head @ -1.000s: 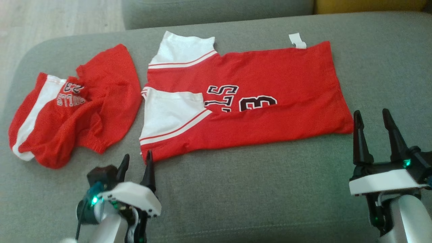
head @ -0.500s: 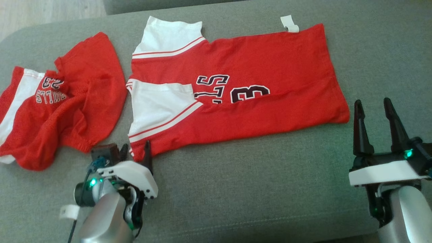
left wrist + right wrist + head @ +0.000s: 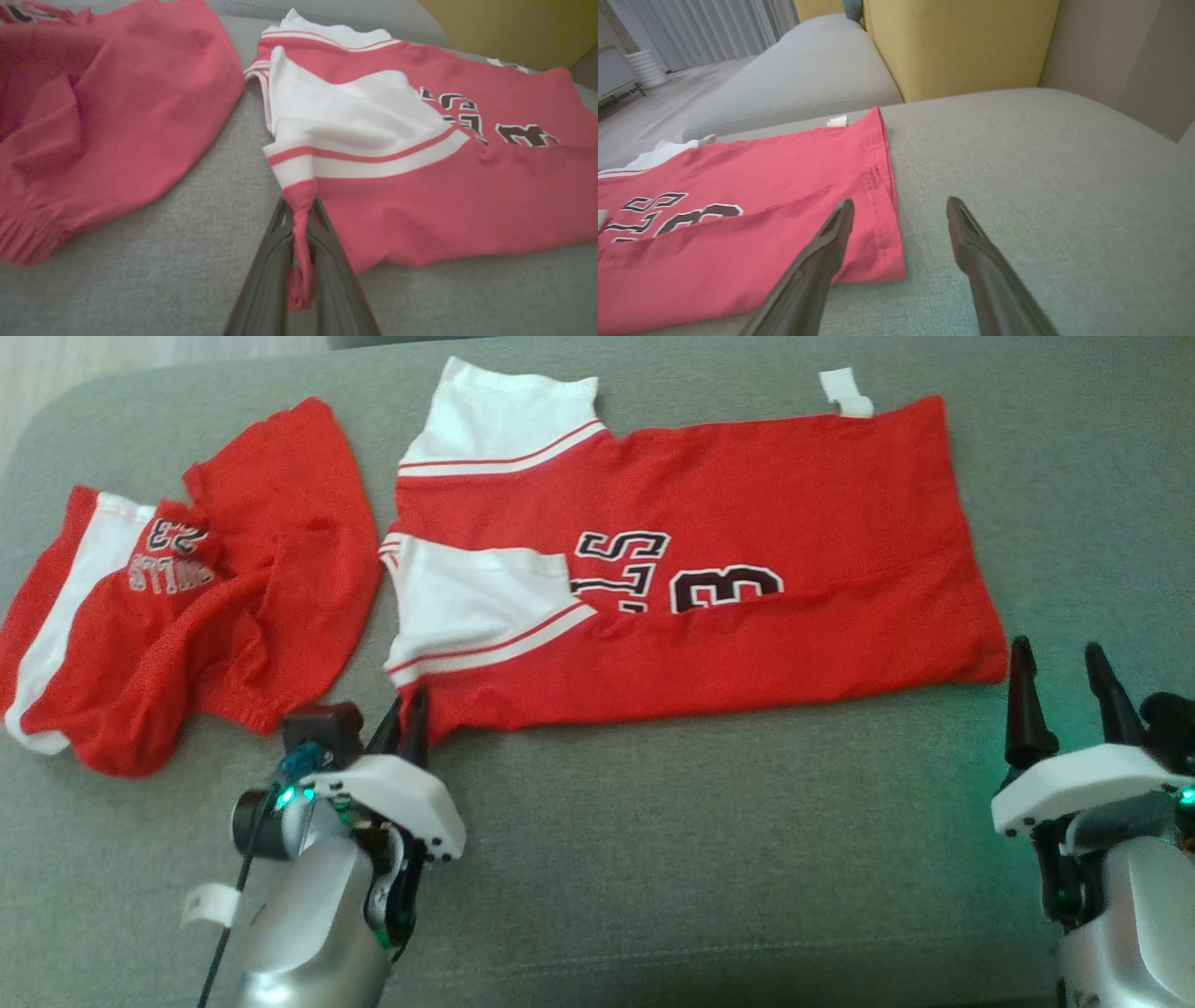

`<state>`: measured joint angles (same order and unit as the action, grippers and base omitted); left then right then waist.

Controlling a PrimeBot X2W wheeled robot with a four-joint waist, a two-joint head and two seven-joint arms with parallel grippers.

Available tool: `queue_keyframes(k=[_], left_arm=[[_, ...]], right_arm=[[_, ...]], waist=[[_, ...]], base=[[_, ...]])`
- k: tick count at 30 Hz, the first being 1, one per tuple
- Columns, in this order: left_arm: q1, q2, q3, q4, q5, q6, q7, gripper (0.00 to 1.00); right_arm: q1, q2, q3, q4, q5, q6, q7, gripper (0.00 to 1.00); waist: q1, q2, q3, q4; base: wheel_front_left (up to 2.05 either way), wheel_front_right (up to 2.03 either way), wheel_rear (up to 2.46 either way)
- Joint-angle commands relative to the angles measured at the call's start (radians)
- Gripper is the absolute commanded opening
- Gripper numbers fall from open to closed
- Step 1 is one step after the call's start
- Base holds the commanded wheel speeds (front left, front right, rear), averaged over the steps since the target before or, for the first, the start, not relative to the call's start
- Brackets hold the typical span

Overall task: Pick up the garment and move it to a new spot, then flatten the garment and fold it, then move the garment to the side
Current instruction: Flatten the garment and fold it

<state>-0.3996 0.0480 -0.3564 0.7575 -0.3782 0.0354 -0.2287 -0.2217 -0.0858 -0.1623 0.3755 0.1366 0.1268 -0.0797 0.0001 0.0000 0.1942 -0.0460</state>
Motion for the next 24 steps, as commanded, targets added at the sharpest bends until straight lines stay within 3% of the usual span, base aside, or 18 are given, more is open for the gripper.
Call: queue_keyframes(k=[1,12,19,20,21,24], left_arm=[[-0.029,0.009,0.017,-0.055,0.01,0.006,-0.016,0.0],[-0.01,0.005,-0.063,-0.241,0.031,0.014,0.014,0.0],[-0.007,0.013,-0.074,-0.306,0.032,0.023,0.035,0.0],[-0.006,0.015,-0.074,-0.312,0.032,0.025,0.037,0.0],[-0.005,0.018,-0.074,-0.317,0.032,0.027,0.04,0.0],[-0.002,0.023,-0.073,-0.323,0.031,0.031,0.043,0.0]], right_arm=[[-0.047,0.005,-0.005,-0.002,-0.006,0.004,0.022,1.0],[-0.177,0.017,-0.158,0.223,-0.07,0.004,0.131,1.0],[-0.229,0.017,-0.162,0.303,-0.073,0.004,0.152,1.0],[-0.234,0.018,-0.157,0.315,-0.071,0.004,0.158,0.6],[-0.237,0.017,-0.154,0.324,-0.069,0.004,0.159,0.0],[-0.241,0.015,-0.149,0.341,-0.068,0.004,0.161,0.0]], waist=[[-0.0001,0.0,0.005,0.017],[-0.0001,0.0,0.044,0.097],[-0.0001,0.0,0.072,0.112],[-0.0001,0.0,0.074,0.111],[-0.0001,0.0,0.077,0.11],[-0.0001,0.0,0.077,0.107]], base=[[0.0,0.0,0.0],[0.0,0.0,0.0],[0.0,0.0,0.0],[0.0,0.0,0.0],[0.0,0.0,0.0],[0.0,0.0,0.0]])
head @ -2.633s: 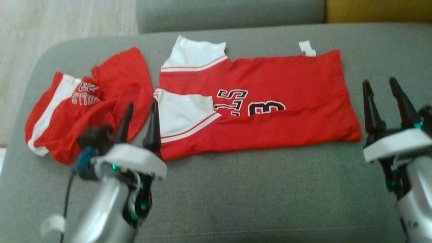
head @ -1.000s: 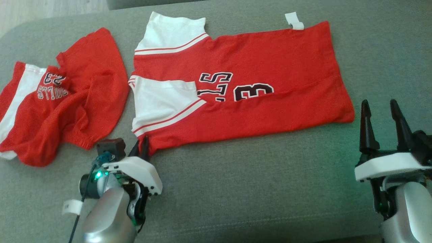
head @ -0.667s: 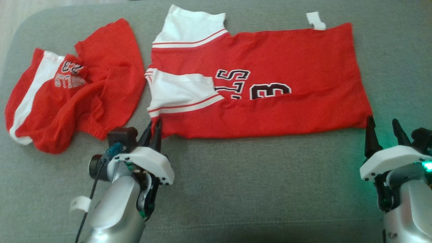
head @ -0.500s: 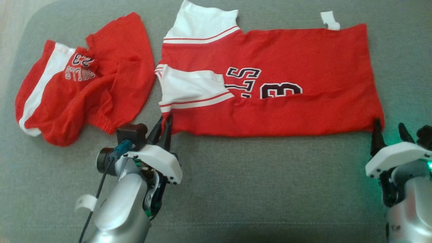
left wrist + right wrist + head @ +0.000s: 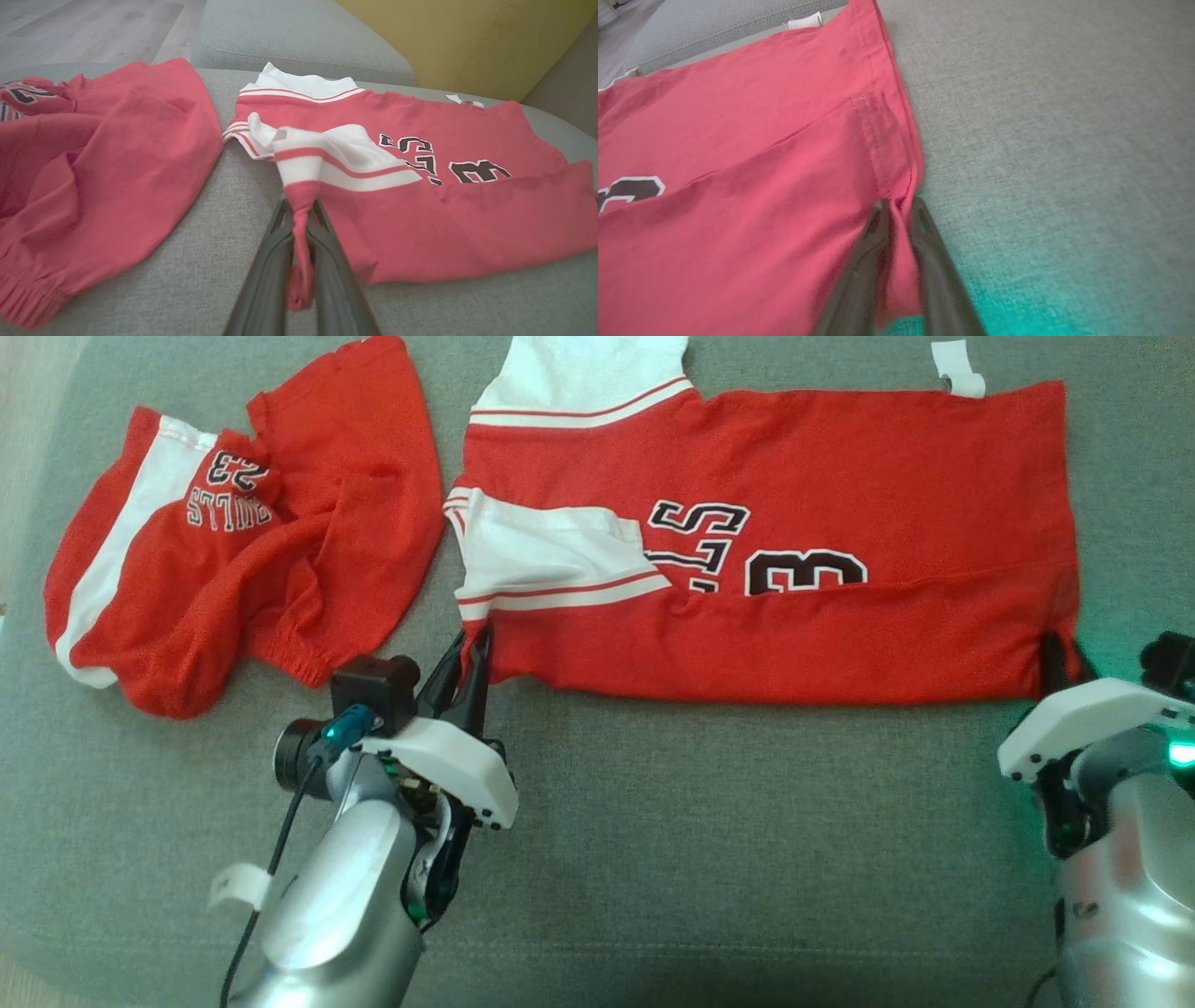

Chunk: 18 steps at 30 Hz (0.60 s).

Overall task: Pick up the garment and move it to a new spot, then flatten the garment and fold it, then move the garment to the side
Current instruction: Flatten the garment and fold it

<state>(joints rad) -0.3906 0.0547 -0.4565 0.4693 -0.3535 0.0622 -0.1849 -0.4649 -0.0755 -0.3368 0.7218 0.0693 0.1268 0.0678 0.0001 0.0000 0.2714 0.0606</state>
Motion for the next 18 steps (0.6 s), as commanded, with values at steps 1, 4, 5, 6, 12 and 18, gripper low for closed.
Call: queue_keyframes(k=[1,4,5,6,12,18], left_arm=[[-0.008,0.019,0.027,-0.037,0.005,0.005,0.001,0.0],[0.001,0.025,0.028,-0.037,0.001,0.009,0.004,0.0],[0.005,0.027,0.027,-0.035,0.0,0.01,0.005,0.0],[0.009,0.029,0.027,-0.033,-0.001,0.011,0.006,0.0],[0.081,0.064,0.037,-0.022,-0.02,0.017,0.01,0.0],[0.166,0.098,0.033,-0.028,-0.038,0.015,0.036,0.0]], right_arm=[[0.001,0.003,0.028,0.001,0.0,0.004,0.012,0.0],[0.0,-0.006,0.032,0.016,0.003,0.004,0.003,0.0],[0.002,-0.009,0.034,0.019,0.006,0.004,0.001,0.0],[0.003,-0.012,0.037,0.022,0.008,0.004,0.0,0.0],[0.039,-0.035,0.078,0.019,0.046,0.004,0.039,0.0],[0.118,-0.078,0.17,-0.032,0.122,0.004,0.169,0.0]], waist=[[-0.0001,0.0,-0.002,-0.003],[-0.0001,0.0,-0.018,-0.013],[-0.0001,0.0,-0.025,-0.016],[-0.0001,0.0,-0.034,-0.02],[-0.0001,0.0,-0.108,-0.051],[-0.0001,0.0,-0.17,-0.068]], base=[[0.0,0.0,0.0],[0.0,0.0,0.0],[0.0,0.0,0.0],[0.0,0.0,0.0],[0.0,0.0,0.0],[0.0,0.0,0.0]])
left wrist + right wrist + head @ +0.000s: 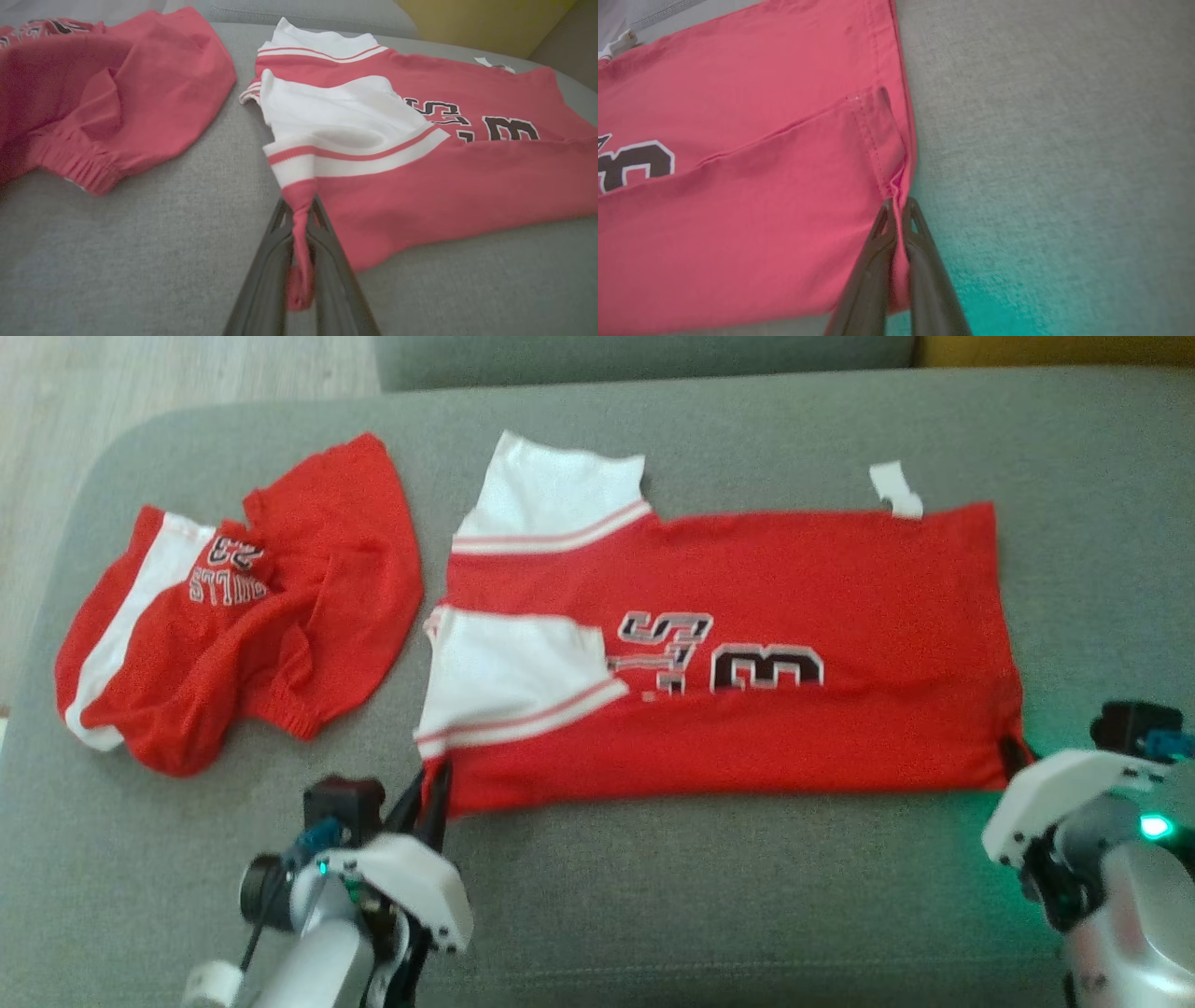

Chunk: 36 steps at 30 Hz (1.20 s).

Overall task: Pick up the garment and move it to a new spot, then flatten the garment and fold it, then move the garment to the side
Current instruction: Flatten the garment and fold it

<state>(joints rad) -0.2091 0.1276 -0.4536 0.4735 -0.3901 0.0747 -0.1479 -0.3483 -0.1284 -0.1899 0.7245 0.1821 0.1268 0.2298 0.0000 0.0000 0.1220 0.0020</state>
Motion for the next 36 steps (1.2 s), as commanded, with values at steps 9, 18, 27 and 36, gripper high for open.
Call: queue_keyframes(k=[9,18,27,36], left_arm=[[0.111,0.061,0.007,-0.117,-0.019,0.006,0.053,0.0],[0.132,0.057,-0.009,-0.172,-0.037,0.005,0.087,1.0],[-0.004,0.059,0.031,-0.213,-0.012,0.03,0.019,1.0],[-0.331,0.059,0.025,-0.116,0.041,0.008,0.086,1.0]], right_arm=[[0.191,-0.072,0.05,-0.237,0.089,0.004,0.161,0.0],[0.252,-0.015,0.007,-0.404,0.064,0.004,0.146,1.0],[0.171,0.02,0.028,-0.497,0.033,0.004,-0.008,1.0],[0.028,0.033,0.076,-0.54,0.023,0.004,-0.15,1.0]], waist=[[0.0,0.0,-0.074,-0.022],[0.0,0.0,-0.065,-0.037],[0.0,0.0,0.024,-0.068],[0.0,0.0,0.169,-0.12]], base=[[0.0,0.0,0.0],[0.0,0.0,0.0],[0.0,0.0,0.0],[0.0,0.0,0.0]])
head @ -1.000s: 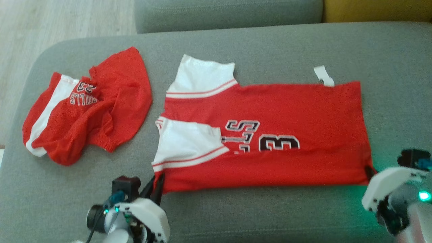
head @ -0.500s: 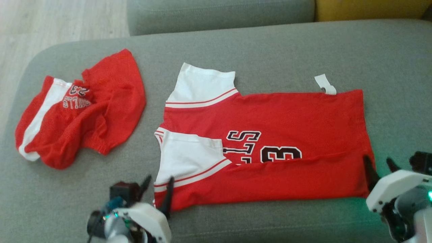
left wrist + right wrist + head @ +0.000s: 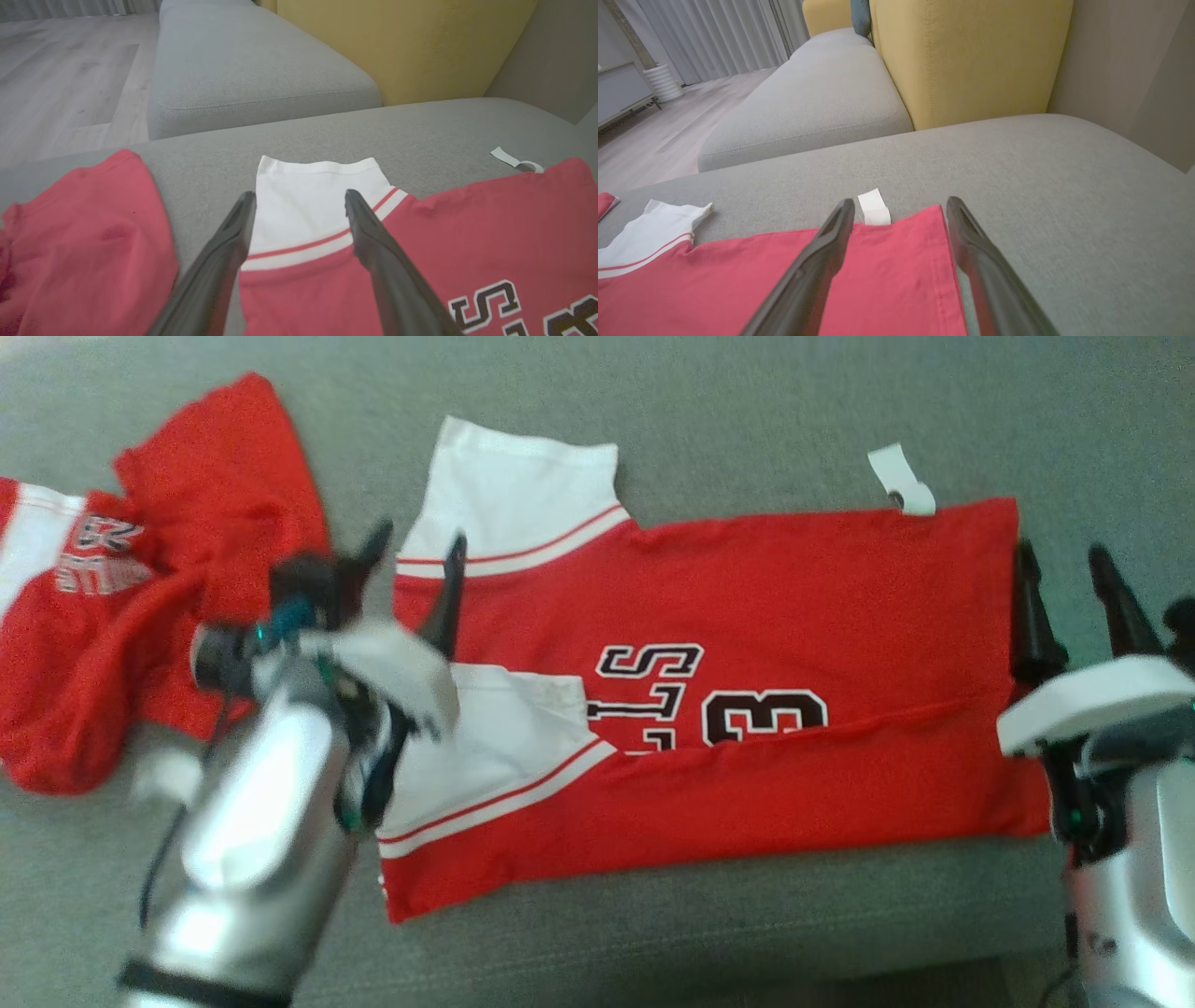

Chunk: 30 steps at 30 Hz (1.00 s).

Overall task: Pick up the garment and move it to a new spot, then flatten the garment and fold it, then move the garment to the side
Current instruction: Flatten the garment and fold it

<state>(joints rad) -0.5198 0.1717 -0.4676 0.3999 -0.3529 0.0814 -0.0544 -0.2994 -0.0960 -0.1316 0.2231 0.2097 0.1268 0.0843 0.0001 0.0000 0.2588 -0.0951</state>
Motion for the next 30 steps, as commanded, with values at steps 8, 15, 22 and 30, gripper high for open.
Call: queue_keyframes(k=[8,15,22,30], left_arm=[[-0.319,0.046,0.039,0.204,0.046,-0.028,0.066,1.0],[-0.484,0.07,0.012,0.415,0.07,-0.081,0.104,1.0],[-0.567,0.069,-0.006,0.555,0.084,-0.097,0.069,1.0],[-0.591,0.031,-0.032,0.66,0.069,-0.153,0.041,0.0]], right_arm=[[-0.121,0.004,0.079,-0.048,-0.023,0.004,-0.065,1.0],[-0.157,0.018,0.085,-0.051,-0.066,0.004,-0.078,1.0],[-0.167,0.035,0.085,-0.072,-0.079,0.004,-0.074,1.0],[-0.173,0.04,0.058,-0.074,-0.095,0.004,-0.057,1.0]], waist=[[-0.0001,0.0,0.151,-0.091],[-0.0001,0.0,0.215,-0.132],[-0.0001,0.0,0.233,-0.146],[-0.0001,0.0,0.223,-0.133]], base=[[0.0,0.0,0.0],[0.0,0.0,0.0],[0.0,0.0,0.0],[0.0,0.0,0.0]])
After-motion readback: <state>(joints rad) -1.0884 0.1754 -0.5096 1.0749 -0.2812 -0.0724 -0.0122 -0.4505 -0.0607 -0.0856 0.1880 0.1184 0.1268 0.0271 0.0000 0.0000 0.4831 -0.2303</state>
